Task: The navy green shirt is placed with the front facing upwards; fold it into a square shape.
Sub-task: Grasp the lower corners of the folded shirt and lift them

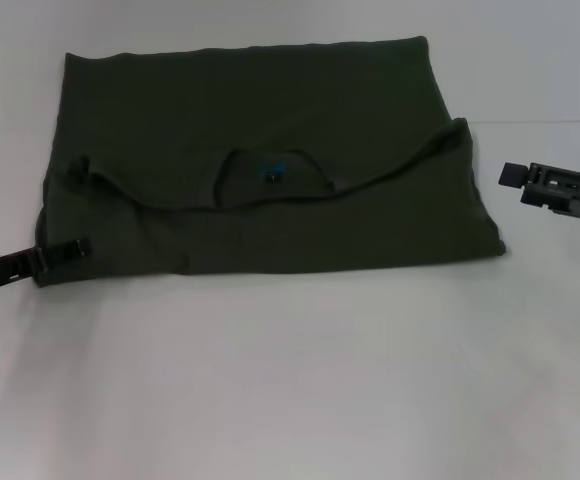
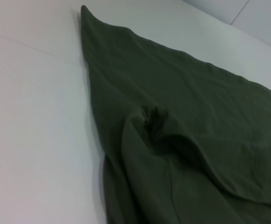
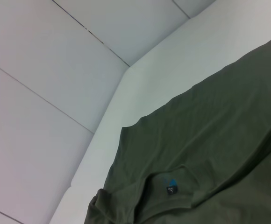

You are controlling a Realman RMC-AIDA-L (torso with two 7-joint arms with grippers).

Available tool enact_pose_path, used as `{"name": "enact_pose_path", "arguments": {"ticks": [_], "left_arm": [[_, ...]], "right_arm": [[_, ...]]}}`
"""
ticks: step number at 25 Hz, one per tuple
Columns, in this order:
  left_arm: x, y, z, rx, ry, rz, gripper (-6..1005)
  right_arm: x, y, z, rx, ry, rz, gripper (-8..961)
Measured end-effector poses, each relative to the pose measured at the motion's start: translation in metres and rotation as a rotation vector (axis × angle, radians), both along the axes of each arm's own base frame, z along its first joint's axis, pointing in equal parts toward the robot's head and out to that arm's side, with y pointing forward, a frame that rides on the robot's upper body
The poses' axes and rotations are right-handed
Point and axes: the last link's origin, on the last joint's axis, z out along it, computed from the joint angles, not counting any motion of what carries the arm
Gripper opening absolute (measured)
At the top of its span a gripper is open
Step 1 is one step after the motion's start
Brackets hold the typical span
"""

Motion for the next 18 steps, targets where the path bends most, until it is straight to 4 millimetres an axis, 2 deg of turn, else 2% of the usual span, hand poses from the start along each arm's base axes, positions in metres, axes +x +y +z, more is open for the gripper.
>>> {"name": "enact_pose_path", "arguments": {"ticks": [6, 17, 18], "left_arm": [[-0.0031, -0.0035, -0.0002, 0.005, 0.0, 0.011, 751], [-0.0043, -0.0052, 0.0004, 0.003, 0.002, 0.011, 510], [-0.0044, -0.0053, 0.0005, 0.003, 0.003, 0.011, 461]], "right_arm": [[-0.0007, 0.0001, 0.0, -0.001, 0.001, 0.003, 814], [0.0006, -0.0005, -0.0001, -0.001, -0.001, -0.001, 811], [0.0006, -0.0006, -0.0002, -0.002, -0.001, -0.001, 811]]}}
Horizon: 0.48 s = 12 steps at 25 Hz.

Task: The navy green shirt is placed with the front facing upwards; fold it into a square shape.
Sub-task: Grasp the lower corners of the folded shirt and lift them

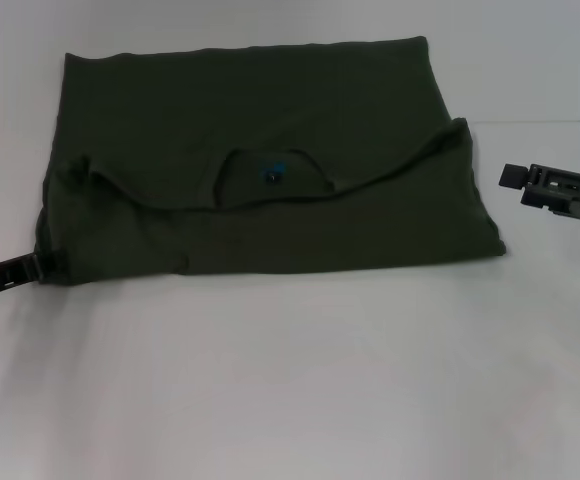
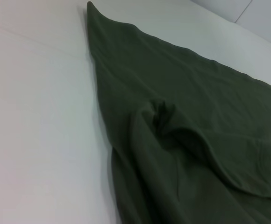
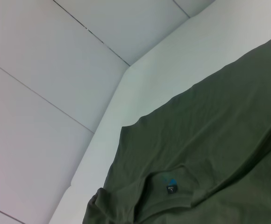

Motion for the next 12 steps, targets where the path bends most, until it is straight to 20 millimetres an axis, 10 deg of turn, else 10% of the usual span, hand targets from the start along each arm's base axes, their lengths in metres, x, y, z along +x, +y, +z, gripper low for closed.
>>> {"name": "enact_pose_path", "arguments": {"ticks": [7, 12], "left_arm": [[0.004, 0.001, 0.007, 0.003, 0.001, -0.022, 49], [0.012, 0.006, 0.022, 0.007, -0.034, -0.029, 38]], "right_arm": [[0.002, 0.001, 0.001, -0.02, -0.024, -0.01, 810], [0.007, 0.009, 0.011, -0.103, -0.124, -0.065, 808]]}}
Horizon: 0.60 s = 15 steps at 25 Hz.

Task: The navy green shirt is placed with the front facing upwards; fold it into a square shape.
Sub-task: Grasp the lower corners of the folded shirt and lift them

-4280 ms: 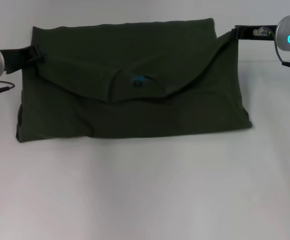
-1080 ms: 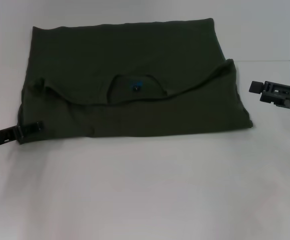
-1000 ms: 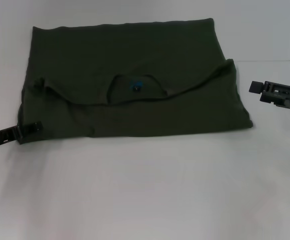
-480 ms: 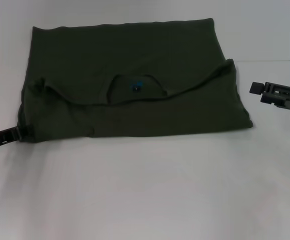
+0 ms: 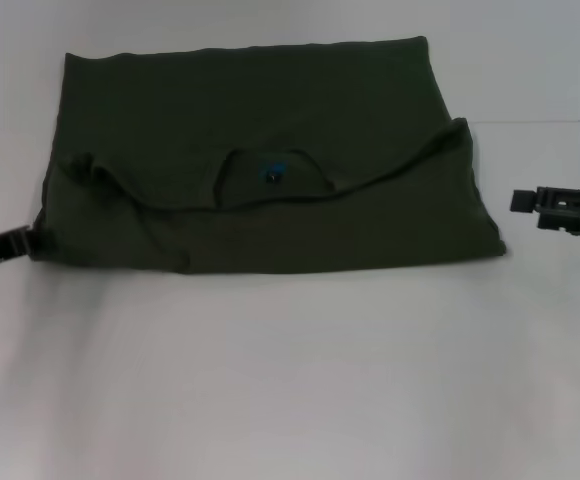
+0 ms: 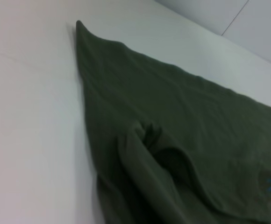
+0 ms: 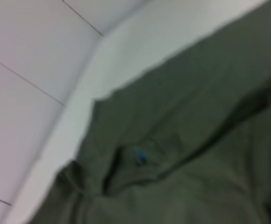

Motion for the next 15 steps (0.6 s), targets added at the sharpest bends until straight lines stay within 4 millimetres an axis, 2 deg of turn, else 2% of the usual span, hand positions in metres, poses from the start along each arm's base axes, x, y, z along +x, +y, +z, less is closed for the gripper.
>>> {"name": "enact_pose_path", "arguments": {"ticks": [7, 15], "left_arm": [[0.013, 0.017, 0.018, -0.025, -0.017, 0.016, 37], [0.025, 0.031, 0.02, -0.042, -0.021, 0.009, 36]], "right_arm": [[-0.004, 0.022, 0.015, -0.061, -0.194, -0.071, 789], [-0.016, 0.047, -0.004, -0.067, -0.387, -0.065, 760]]}}
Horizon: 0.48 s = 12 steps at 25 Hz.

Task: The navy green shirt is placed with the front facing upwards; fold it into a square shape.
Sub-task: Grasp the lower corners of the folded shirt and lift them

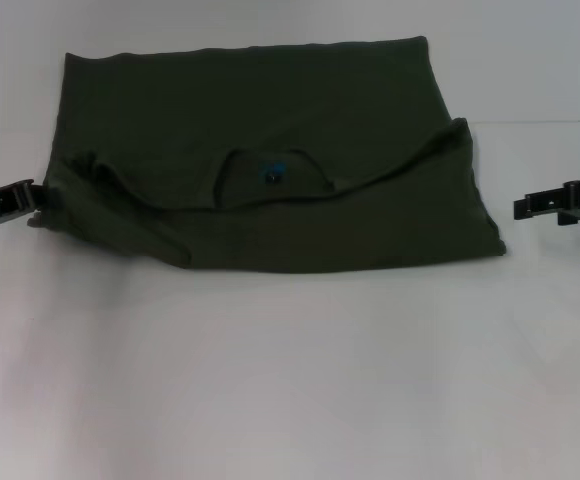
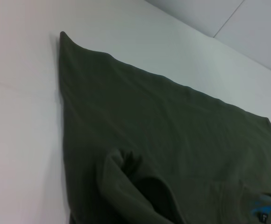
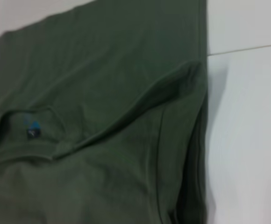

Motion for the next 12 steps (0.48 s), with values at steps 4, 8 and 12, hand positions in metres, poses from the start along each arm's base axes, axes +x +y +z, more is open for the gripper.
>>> {"name": "enact_pose_path", "arguments": {"ticks": [4, 8, 12], "left_arm": [[0.0, 0.001, 0.0, 0.002, 0.001, 0.0, 36], [0.0, 0.002, 0.0, 0.005, 0.002, 0.002, 37], [0.001, 0.002, 0.0, 0.005, 0.001, 0.0, 36]], "right_arm": [[-0.003, 0.003, -0.015, -0.01, -0.032, 0.012, 745], [-0.004, 0.005, -0.029, -0.019, -0.039, 0.011, 730], [-0.008, 0.009, -0.039, -0.007, -0.042, 0.021, 715]]}}
